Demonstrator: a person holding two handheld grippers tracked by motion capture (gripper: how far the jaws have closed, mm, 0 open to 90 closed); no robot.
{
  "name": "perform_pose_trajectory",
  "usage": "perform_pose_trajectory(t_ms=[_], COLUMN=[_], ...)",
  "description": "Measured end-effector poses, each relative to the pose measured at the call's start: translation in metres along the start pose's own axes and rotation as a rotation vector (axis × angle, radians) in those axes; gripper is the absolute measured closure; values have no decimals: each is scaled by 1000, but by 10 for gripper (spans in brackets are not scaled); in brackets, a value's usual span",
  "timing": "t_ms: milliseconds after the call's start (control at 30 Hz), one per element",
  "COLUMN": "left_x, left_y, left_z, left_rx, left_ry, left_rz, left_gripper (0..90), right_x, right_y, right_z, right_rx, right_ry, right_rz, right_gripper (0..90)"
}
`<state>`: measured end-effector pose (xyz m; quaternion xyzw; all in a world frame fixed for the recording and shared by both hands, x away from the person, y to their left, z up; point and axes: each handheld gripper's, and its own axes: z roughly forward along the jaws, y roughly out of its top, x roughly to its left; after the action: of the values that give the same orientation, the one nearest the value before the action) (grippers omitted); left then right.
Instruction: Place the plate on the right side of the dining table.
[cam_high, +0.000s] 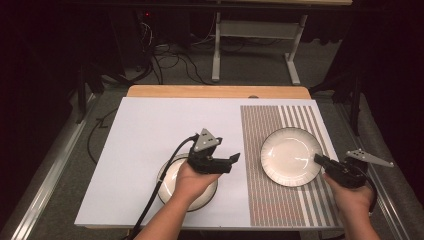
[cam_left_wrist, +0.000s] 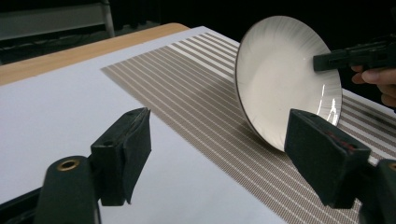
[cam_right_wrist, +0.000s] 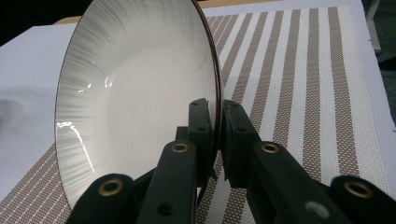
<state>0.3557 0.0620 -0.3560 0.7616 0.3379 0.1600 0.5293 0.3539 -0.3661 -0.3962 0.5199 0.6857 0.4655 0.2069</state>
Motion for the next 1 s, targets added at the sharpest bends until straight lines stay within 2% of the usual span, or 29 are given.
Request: perform_pose_trajectory(t_ms=[233, 567, 700, 833, 1000], left_x=[19, 40, 49, 54, 62], left_y=[-12, -33, -44, -51, -62], left_z=[-35, -81, -105, -123, -144], left_rx=[-35, -67, -83, -104, -150], left_ry=[70, 129, 159, 187, 198], left_rz=[-9, -21, -25, -27, -67], left_gripper=[149, 16, 0, 0, 0], right_x=[0, -2, -3, -4, -6], right_y=[1, 3, 3, 4, 5], right_z=[2, 7, 9, 11, 15], right_rx=[11, 32, 38, 44, 62], right_ry=[-3, -14, -17, -17, -20], right_rz=[10, 25, 26, 33, 50], right_gripper=[855, 847, 845, 845, 841])
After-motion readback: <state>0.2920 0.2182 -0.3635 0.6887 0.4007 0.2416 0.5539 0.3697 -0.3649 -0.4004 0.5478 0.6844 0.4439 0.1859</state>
